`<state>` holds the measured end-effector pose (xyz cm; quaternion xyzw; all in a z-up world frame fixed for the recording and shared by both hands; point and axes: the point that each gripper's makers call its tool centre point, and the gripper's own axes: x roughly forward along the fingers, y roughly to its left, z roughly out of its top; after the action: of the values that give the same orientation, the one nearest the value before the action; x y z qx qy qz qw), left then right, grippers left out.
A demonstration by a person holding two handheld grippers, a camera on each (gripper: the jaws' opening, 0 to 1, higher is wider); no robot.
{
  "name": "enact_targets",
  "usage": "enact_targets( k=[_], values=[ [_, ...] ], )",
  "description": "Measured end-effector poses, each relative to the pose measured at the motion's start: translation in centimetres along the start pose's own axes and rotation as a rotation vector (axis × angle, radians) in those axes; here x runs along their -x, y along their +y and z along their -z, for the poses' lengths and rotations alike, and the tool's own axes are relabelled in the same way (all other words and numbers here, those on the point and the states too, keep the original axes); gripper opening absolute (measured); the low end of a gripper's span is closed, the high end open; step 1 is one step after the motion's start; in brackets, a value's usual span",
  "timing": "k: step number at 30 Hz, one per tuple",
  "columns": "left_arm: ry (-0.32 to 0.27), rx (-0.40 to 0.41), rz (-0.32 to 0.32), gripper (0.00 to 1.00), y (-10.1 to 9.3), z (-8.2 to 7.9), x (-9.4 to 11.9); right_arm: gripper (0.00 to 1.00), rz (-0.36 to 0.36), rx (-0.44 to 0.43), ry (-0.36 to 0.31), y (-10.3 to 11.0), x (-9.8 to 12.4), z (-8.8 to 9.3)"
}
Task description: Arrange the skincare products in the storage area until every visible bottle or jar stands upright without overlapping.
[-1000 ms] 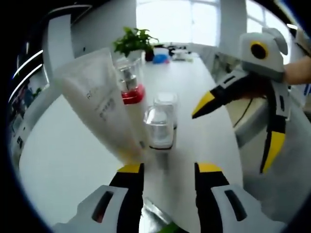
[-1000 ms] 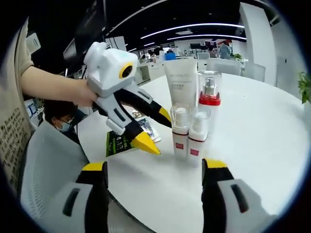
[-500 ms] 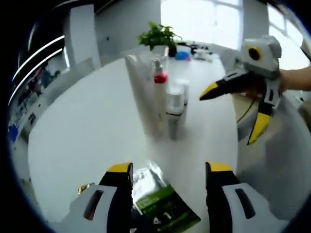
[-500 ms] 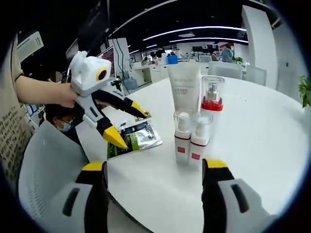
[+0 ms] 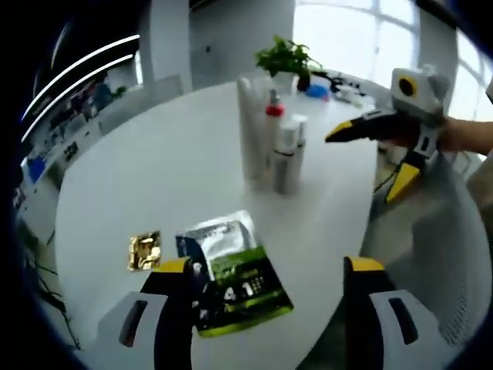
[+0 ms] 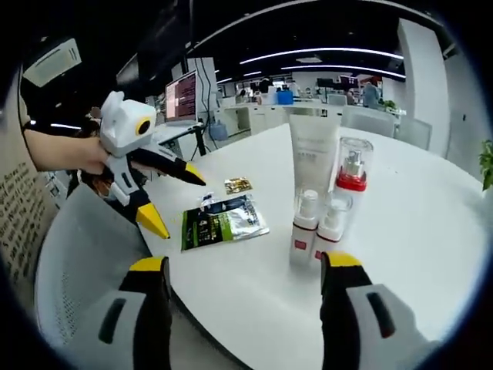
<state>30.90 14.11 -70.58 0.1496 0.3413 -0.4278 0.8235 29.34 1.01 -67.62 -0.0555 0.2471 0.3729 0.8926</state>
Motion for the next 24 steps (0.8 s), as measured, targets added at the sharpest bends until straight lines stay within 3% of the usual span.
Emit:
enact_targets(
  k=[13, 24],
  values=[
    [-0.019, 0.138, -0.081, 0.85, -0.7, 2.9, 4.1, 0.83, 0.000, -0.020, -0.019, 1.0, 0.6, -0.5],
    [-0.083, 0.219, -0.158, 0.91, -0.6, 3.4, 7.2, 0.84, -0.020, -0.014, -0.019, 2.2, 1.2, -0.8]
  ],
)
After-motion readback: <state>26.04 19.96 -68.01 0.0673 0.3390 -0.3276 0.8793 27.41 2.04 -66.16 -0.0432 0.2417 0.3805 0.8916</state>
